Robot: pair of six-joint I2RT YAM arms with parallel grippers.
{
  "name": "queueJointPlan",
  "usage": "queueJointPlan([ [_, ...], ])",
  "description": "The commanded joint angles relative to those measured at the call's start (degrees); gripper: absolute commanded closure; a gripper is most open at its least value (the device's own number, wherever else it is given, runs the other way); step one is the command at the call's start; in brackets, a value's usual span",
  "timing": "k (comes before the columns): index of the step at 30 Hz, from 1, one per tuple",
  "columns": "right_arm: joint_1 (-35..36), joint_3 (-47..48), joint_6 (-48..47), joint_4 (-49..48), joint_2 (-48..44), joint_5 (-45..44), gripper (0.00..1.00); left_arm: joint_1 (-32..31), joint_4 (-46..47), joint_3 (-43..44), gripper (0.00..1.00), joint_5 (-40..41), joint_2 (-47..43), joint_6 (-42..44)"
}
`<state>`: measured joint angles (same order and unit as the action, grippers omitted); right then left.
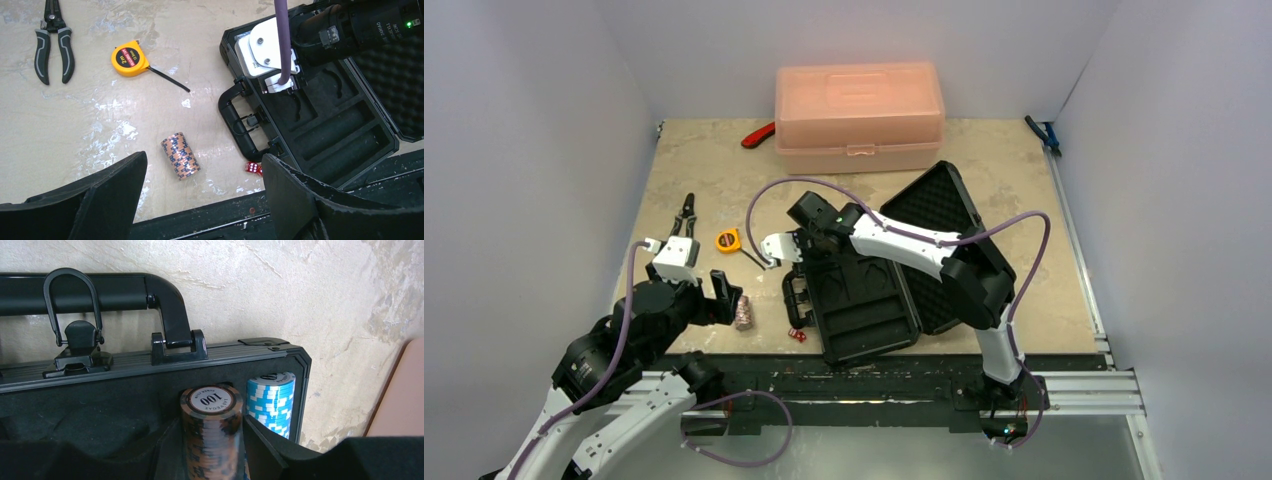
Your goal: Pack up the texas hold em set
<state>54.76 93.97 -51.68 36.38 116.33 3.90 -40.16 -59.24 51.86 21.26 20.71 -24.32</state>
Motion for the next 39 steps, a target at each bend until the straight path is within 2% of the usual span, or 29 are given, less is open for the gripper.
queueJointPlan([
  [1,2.2,1.7,0.1,-2.5,0.4,3.6,0.47,0.2,1.2,-0.1,0.15,0.5,0.0,1.1],
  [3,2.2,1.7,0.5,-2.8,-0.1,4.4,0.46,0.1,1.2,-0.1,0.15,0.4,0.1,1.1],
  [6,2.2,1.7,1.4,-3.1,-1.0,5.3,0.31,0.1,1.3,-0.1,0.15,0.1,0.0,1.3],
  [8,2.3,1.9,2.0,-3.0,-1.9,6.1,0.27,0.2,1.4,-0.1,0.15,-0.2,-0.1,1.4],
  [13,2.4,-0.1,3.8,-5.9,-6.2,8.9,0.27,0.1,1.5,-0.1,0.14,0.0,-0.1,1.4],
  [22,2.4,-9.4,10.4,-16.1,-16.7,11.8,0.29,0.2,1.3,-0.2,0.12,0.6,1.2,1.1],
  [28,2.4,-17.4,14.5,-21.8,-23.2,11.1,0.28,0.2,0.4,-0.2,0.04,2.7,2.7,-0.3],
  [32,2.4,-22.7,18.6,-26.8,-29.2,7.7,0.04,0.2,-0.2,-0.2,0.0,4.0,5.2,-1.6],
  [39,2.4,-31.5,26.5,-33.0,-39.3,3.3,0.01,0.2,-4.9,2.8,0.0,7.0,17.9,-6.7],
])
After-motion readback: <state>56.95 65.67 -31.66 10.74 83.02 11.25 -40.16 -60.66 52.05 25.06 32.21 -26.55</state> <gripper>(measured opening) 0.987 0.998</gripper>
